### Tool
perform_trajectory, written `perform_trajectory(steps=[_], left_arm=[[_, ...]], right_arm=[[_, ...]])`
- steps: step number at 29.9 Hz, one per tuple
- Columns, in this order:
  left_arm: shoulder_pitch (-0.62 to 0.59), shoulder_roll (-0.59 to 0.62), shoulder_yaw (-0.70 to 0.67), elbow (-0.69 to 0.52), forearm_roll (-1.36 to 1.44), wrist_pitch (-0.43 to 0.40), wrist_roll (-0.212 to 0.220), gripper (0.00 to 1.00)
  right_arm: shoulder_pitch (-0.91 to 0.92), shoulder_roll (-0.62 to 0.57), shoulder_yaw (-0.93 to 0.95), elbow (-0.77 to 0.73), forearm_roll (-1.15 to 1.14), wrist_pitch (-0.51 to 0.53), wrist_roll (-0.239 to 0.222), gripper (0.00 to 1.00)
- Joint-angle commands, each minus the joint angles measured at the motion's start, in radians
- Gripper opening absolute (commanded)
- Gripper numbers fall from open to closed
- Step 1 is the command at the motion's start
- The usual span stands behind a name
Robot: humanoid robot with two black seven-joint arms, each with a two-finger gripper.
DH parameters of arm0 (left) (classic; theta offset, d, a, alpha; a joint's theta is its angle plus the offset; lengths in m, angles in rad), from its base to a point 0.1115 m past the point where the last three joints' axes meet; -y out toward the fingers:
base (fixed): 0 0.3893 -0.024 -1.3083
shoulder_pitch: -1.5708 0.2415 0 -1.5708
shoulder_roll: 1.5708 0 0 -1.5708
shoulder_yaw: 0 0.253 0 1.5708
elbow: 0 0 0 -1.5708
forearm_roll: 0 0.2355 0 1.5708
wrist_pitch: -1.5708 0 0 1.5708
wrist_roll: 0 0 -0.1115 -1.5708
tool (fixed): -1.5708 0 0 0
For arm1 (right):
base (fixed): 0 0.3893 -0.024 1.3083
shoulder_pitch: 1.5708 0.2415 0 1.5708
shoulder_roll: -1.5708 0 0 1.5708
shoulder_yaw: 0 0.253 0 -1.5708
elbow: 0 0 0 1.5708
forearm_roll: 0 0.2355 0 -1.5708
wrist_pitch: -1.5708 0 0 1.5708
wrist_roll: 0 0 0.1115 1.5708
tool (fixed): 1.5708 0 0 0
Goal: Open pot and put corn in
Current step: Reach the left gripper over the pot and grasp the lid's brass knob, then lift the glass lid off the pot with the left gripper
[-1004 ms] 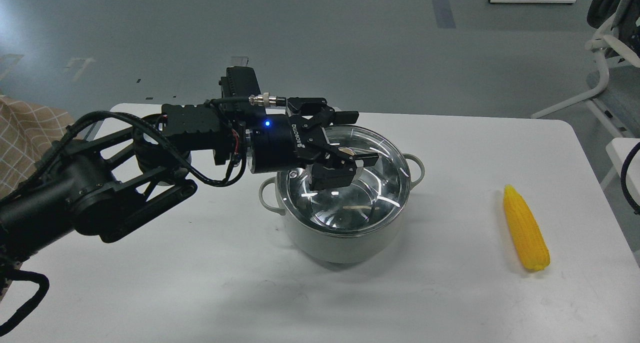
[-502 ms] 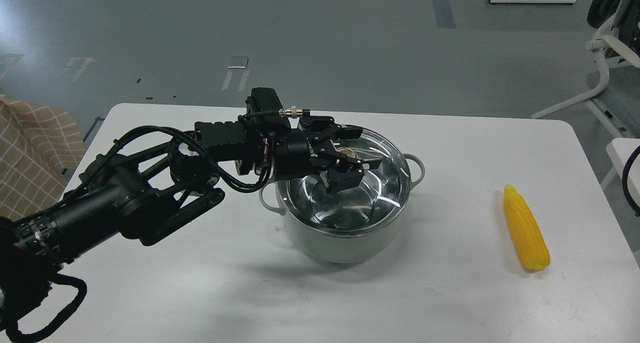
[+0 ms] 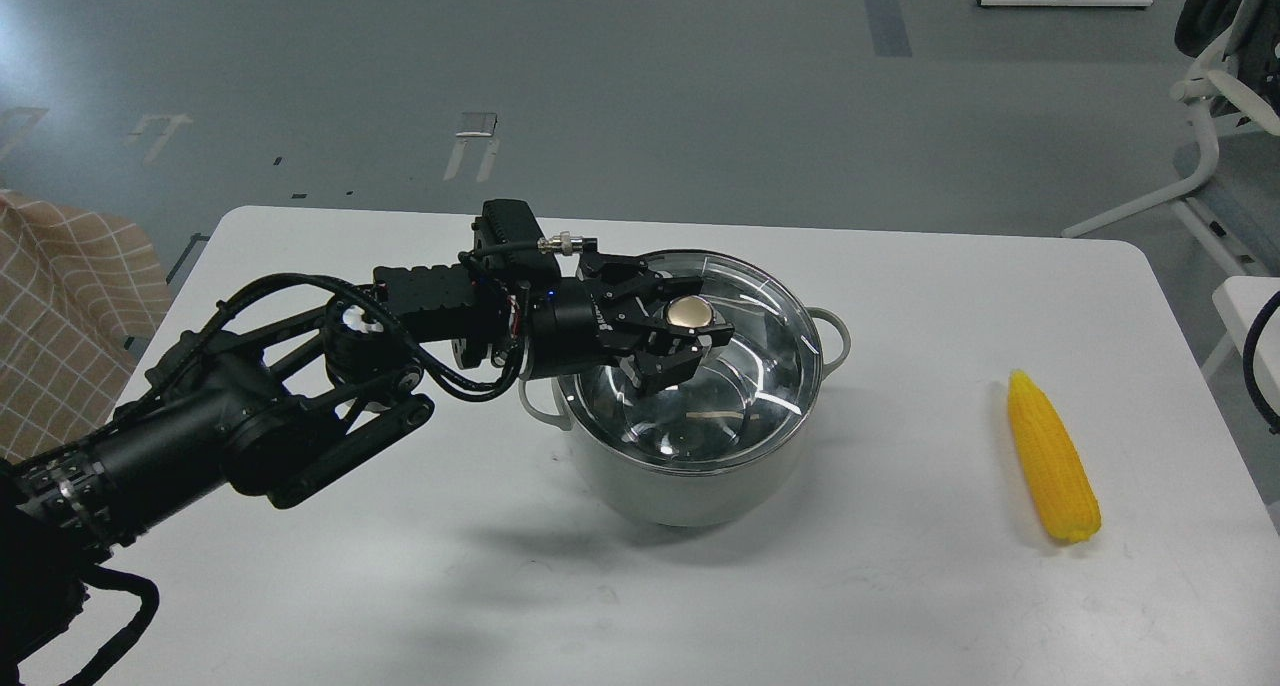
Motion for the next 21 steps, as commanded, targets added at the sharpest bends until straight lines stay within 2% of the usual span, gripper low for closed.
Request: perform_trajectory(steps=[1,3,10,15,21], left_arm=[[0.008,-0.001,0.000,0.003,-0.002,0.000,0.001,0.42],[0.010,0.001,0.000,0.005,-0.004,0.001,-0.001,0.38],[0.002,0.007,-0.020,-0.021,-0.010,0.001,-0.004,0.38],[-0.056,0.100,-0.023,-0.147,-0.057,-0.004,0.004,0.37],[-0.061,0.237,-0.077,-0.161,-0.083,0.000,-0.002,0.37]], right_arm=[[0.000,0.000,-0.002,0.002,0.000,0.000,0.000,1.00],[-0.001,0.002,0.000,0.002,0.000,0.000,0.000,1.00],[0.000,0.002,0.000,0.003,0.000,0.000,0.000,1.00],[-0.001,0.005,-0.002,0.000,0.000,0.000,0.000,1.00],[-0.003,0.008,-0.002,0.002,0.000,0.000,0.000,1.00]])
